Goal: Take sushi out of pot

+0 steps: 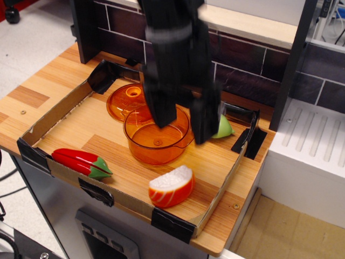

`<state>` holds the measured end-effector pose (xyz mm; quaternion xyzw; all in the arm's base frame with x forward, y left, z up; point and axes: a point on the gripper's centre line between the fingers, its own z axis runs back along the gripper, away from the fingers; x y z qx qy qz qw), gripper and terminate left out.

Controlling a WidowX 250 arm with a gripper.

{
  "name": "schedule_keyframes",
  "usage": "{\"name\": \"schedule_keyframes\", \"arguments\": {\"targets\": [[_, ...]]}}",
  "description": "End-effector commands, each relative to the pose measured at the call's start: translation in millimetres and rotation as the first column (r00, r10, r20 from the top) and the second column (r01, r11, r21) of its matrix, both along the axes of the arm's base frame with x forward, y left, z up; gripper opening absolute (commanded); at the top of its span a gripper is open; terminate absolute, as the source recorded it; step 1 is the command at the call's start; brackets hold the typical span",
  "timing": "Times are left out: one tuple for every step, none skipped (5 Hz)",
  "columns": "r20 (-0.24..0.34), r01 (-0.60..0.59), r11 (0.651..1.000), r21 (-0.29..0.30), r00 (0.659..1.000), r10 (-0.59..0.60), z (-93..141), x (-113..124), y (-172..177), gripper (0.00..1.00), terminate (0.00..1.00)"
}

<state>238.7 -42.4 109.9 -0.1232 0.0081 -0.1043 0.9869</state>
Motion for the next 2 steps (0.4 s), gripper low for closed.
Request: {"name": "schedule_keyframes", "arguments": {"targets": [[0.078, -0.061, 0.998, -0.029, 0.995, 0.064, 48.9, 5.2, 14.9, 1.0, 0.0], [0.078, -0.061, 0.998, -0.029, 0.995, 0.064, 48.9, 5.2, 14.9, 1.0, 1.0]]}}
